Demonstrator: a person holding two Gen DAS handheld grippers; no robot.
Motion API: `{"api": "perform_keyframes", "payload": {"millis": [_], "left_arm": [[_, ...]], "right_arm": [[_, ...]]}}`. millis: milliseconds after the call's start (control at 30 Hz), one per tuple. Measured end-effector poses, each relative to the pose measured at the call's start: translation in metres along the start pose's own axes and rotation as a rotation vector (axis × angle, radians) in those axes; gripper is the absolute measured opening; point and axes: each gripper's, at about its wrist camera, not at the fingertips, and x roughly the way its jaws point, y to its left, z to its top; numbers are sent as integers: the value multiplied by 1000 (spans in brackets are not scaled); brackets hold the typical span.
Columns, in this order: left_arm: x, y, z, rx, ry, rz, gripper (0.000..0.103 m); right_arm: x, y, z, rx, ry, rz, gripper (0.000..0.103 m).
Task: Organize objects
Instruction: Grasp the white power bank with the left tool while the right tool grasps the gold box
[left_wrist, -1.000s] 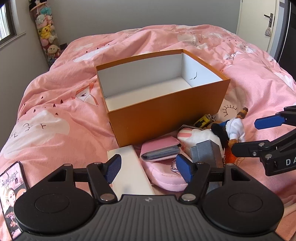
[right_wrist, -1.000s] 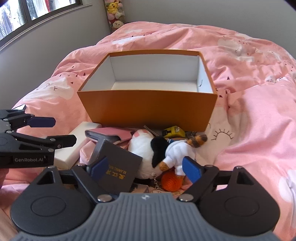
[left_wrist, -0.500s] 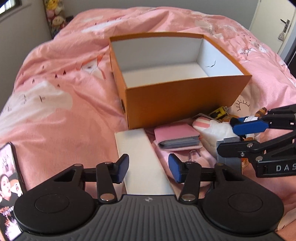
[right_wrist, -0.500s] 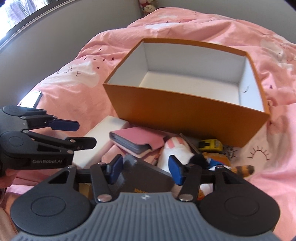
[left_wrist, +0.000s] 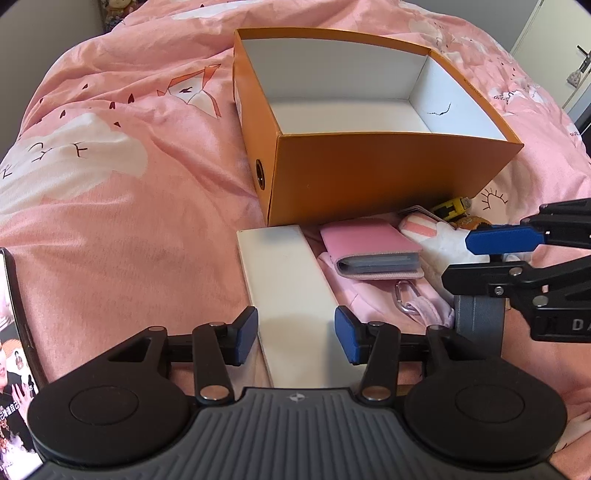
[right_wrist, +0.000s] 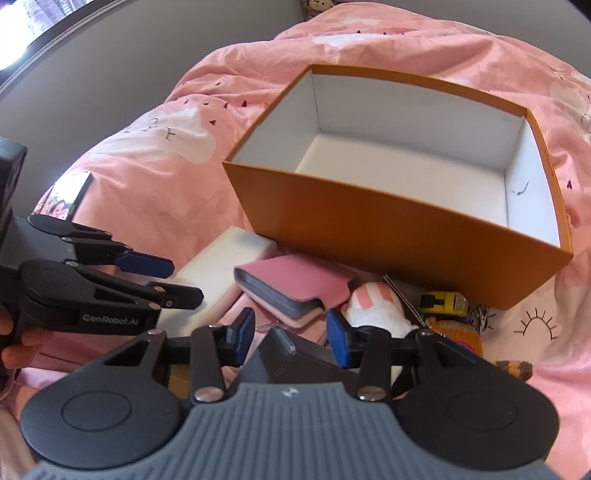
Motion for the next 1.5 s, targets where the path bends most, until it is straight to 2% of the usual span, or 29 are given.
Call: {"api": "perform_keyframes", "payload": {"millis": [67,200,433,767,800,1000,1167,1433,1500], "left_arm": [[4,2,2,-17,13,6,69],[17,7,10,-45,66,-13,79],[46,13,30,-80,187,-45,80],[74,18,43,-110,262,-38,78],[76,18,43,-111,265,-40,74],[65,21,40,-92,224,-46,73],[40,25,33,-86,173,-39,72],[2,29,24,-126,78,-58,72],[-8,31,21,-133,53,-63,72]], "right_arm": [[-2,2,3,-11,2,16,46],[3,9,11,-57,13,18,46],[29,9,24,-106,70,5,46],[45,4,29,-127,116,21,46],[45,4,29,-127,116,23,46],[33,10,28,-161,107,47,46],[14,19,28,-207,110,91,46],[-2,43,15,-138,205,280,46],[3,49,7,-93,249,312,52]]}}
